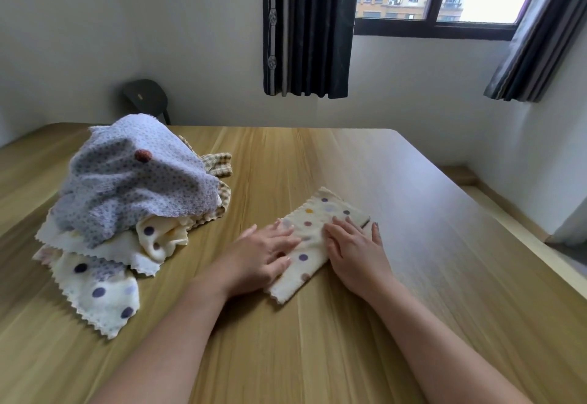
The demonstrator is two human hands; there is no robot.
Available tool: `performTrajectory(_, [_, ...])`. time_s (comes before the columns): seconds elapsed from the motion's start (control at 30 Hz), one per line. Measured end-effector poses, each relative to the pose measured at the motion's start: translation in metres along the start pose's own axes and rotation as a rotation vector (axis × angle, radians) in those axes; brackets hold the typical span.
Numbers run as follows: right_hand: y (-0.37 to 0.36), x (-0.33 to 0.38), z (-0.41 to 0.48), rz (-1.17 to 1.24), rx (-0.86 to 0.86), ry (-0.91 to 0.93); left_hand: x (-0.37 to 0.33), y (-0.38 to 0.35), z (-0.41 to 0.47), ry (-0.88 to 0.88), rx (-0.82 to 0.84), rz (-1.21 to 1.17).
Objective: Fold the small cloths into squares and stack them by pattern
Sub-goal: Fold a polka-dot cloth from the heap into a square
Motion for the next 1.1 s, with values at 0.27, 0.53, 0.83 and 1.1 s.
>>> performTrajectory(0.27, [-0.001,0.006,-0.002,-0.001,-0.007,0.034,-0.018,0.011,0.001,0.173,-0.264,0.180])
performTrajectory(0.53, [-0.002,0.007,-0.002,0.082,0.003,0.113,-0.001,-0.005,0.004,0.127,0.000,0.105])
performTrajectory(0.83, [0.002,0.004,-0.003,0.147,-0.024,0.207,-0.007,0.014,-0.003,-0.041,-0.449,0.137])
performTrajectory(1.1, [0.003,-0.007,-0.001,0.228,-0.038,0.198,-0.008,0.004,-0.001,-0.098,-0.183,-0.143])
Point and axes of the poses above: each hand's wrist, its own z-axis towards the middle knuckle, its own y-axis out of the back of the hand, x = y × z, the point moved 4 cm from there along z, towards the middle knuckle, and after that the axes turned 12 degrees about x, right-handed, at the moved point
